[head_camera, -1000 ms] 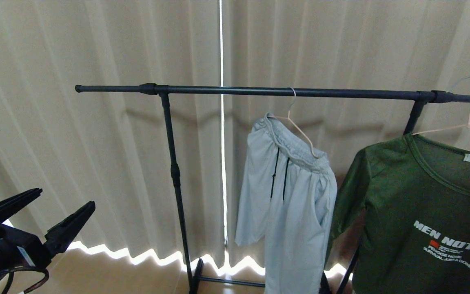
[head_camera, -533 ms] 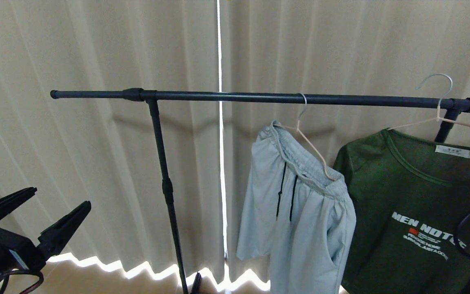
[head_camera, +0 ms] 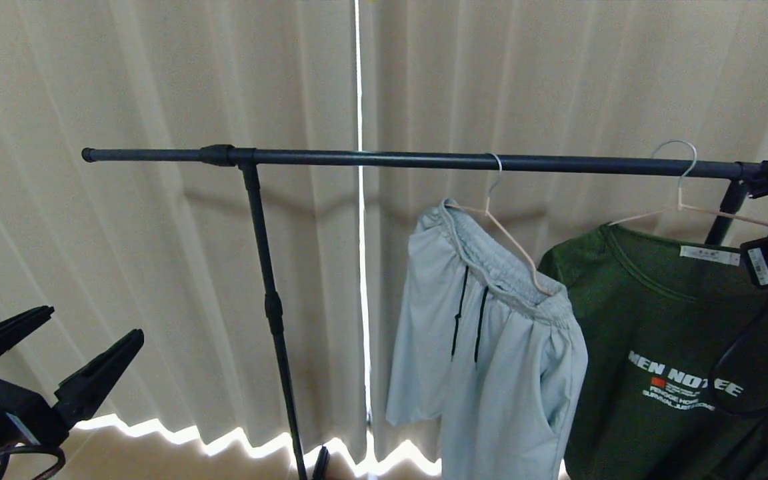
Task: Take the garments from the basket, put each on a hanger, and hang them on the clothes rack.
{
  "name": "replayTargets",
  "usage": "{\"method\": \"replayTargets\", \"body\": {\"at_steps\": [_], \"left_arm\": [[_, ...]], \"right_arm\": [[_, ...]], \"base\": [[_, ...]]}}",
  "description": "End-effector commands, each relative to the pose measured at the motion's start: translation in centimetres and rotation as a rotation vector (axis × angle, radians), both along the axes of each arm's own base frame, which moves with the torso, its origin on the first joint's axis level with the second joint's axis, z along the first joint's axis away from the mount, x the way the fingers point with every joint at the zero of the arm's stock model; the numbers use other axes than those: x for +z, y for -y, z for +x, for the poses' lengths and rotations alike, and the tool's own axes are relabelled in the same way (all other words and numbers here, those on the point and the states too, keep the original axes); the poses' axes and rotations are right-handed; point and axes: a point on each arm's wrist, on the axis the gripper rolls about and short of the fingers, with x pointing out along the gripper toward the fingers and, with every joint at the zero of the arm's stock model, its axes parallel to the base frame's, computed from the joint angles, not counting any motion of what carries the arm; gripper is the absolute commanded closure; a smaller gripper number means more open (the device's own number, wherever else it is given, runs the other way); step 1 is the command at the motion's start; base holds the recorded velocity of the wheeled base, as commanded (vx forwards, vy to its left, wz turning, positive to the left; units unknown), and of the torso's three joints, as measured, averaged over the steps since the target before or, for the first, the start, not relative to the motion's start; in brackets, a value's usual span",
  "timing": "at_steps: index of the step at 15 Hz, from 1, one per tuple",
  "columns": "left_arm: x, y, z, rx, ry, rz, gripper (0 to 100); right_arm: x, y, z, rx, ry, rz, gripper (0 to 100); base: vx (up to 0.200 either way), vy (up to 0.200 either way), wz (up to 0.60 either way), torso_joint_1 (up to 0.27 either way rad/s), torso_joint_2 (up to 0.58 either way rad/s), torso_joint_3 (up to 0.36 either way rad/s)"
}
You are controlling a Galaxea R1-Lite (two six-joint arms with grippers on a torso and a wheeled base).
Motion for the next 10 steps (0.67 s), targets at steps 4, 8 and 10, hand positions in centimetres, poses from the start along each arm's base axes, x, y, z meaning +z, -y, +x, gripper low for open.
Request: {"method": "replayTargets", "body": {"at_steps": [4, 8, 10], "left_arm": [[-0.3, 0.0, -0.1, -0.002, -0.008, 0.023, 0], [-0.3, 0.0, 0.0, -0.003, -0.011, 0.028, 0], [-0.1, 0.0, 0.1, 0.002, -0.001, 0.024, 0]], "right_arm": [[-2.0, -1.9, 0.0, 0.062, -0.05, 0.0, 100], [-1.9, -2.0, -1.2, 0.071, -0.012, 0.003, 0], [-1.3, -2.0, -2.1, 0.079, 0.065, 0.038, 0]], "base": [[0.0, 0.0, 0.0, 0.0, 0.0, 0.0], [0.0, 0.0, 0.0, 0.0, 0.0, 0.0], [0.0, 0.0, 0.0, 0.0, 0.0, 0.0]]}}
